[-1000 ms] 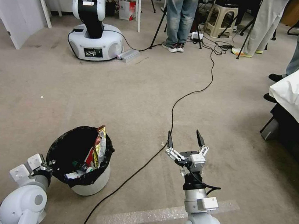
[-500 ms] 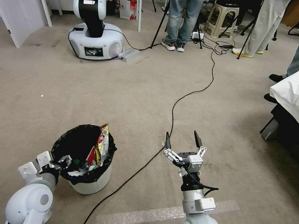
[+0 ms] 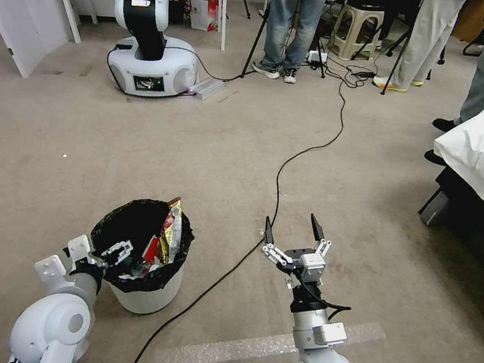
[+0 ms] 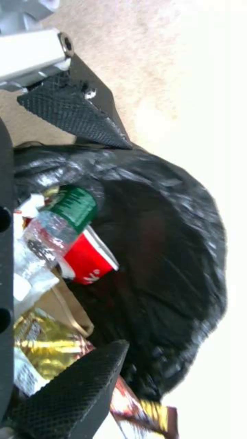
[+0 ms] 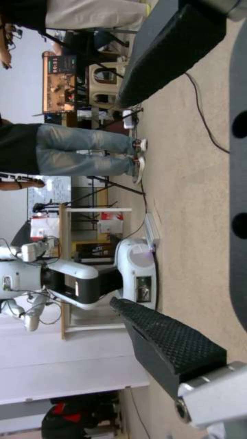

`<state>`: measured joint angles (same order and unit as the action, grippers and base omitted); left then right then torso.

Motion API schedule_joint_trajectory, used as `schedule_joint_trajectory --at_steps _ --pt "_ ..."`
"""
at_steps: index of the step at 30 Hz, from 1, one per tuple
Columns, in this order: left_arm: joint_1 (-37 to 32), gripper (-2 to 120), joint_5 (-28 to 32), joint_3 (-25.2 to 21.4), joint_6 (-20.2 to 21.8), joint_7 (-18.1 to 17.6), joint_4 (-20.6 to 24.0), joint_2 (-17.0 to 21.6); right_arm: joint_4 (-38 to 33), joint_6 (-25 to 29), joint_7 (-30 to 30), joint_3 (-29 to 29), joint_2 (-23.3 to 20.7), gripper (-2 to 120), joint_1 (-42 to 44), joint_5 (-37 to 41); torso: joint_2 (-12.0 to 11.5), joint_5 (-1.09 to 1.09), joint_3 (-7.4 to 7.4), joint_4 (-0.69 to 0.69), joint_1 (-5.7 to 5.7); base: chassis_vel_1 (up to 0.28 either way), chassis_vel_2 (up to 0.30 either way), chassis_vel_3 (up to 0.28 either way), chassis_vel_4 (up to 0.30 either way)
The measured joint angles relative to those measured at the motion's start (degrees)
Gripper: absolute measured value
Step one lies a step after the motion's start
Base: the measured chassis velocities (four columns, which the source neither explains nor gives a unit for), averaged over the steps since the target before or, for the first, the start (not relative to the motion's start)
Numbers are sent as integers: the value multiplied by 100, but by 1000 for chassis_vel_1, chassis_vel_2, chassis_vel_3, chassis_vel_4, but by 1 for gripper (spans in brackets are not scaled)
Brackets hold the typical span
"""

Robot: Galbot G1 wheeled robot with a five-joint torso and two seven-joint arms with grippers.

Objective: Pick up the trash bin, then pick up the garbage from the floor and place it into the trash bin.

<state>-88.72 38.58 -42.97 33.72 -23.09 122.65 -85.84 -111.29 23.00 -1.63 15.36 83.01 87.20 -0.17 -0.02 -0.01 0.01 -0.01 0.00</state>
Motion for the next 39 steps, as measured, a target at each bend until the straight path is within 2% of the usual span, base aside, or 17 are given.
schedule_joint_trajectory --at_steps 3,9,14,15,17,18,19,20,21,22,23,24,25,26,29,33,39 --pt "-114 100 -297 44 -62 6 349 -1 1 0 5 -21 4 100 -7 -10 0 1 0 1 0 0 0 0 0" --pt "-296 100 -653 72 -246 75 555 -22 1 0 8 -42 10 100 5 -30 0 1 0 1 0 0 0 0 0" --pt "-572 100 -1177 135 -830 392 778 -63 1 2 9 -44 12 100 15 -38 1 1 -1 2 0 0 0 0 0" --pt "-572 100 -1177 135 -830 392 778 -63 1 2 9 -44 12 100 15 -38 1 1 -1 2 0 0 0 0 0" --pt "-750 100 -1671 213 -1262 624 884 -75 1 12 10 -41 21 100 33 -41 1 1 -1 2 0 0 0 0 0" --pt "-750 100 -1671 213 -1262 624 884 -75 1 12 10 -41 21 100 33 -41 1 1 -1 2 0 0 0 0 0" --pt "-842 100 -2023 251 -1533 842 891 -78 -3 24 9 -29 38 100 58 -44 1 1 -1 2 0 0 0 0 0" --pt "-936 100 -2366 279 -1776 1076 887 -79 -13 32 -11 -17 58 100 82 -46 1 1 -1 0 0 0 0 0 0" --pt "-936 100 -2366 279 -1776 1076 887 -79 -13 32 -11 -17 58 100 82 -46 1 1 -1 0 0 0 0 0 0" --pt "-1103 100 -2852 301 -2141 1400 826 -86 -36 33 -48 -15 75 100 102 -45 1 3 -1 0 0 0 0 0 0" --pt "-1185 100 -3062 311 -2315 1542 776 -94 -50 30 -69 -17 82 100 111 -43 1 3 -1 1 0 0 0 0 0" --pt "-1355 100 -3435 327 -2763 1809 624 -116 -75 8 -119 -24 98 100 126 -43 1 0 -1 2 0 0 0 0 0" --pt "-1355 100 -3435 327 -2763 1809 624 -116 -75 8 -119 -24 98 100 126 -43 1 0 -1 2 0 0 0 0 0" --pt "-1503 100 -3686 351 -3279 1956 441 -138 -91 -23 -186 -33 119 100 131 -76 1 2 -1 2 0 0 0 0 0" --pt "-1684 100 -3959 392 -4025 2038 138 -173 -87 -51 -238 -44 122 100 152 -152 1 1 -1 2 0 0 0 0 0" --pt "-1788 100 -4012 428 -4285 2041 14 -194 -55 -63 -269 -45 114 100 194 -333 1 1 -1 2 0 0 0 0 0" --pt "-1790 100 -3999 432 -4294 2031 6 -196 -51 -67 -278 -43 113 100 200 -376 1 1 -1 2 0 0 0 0 0"
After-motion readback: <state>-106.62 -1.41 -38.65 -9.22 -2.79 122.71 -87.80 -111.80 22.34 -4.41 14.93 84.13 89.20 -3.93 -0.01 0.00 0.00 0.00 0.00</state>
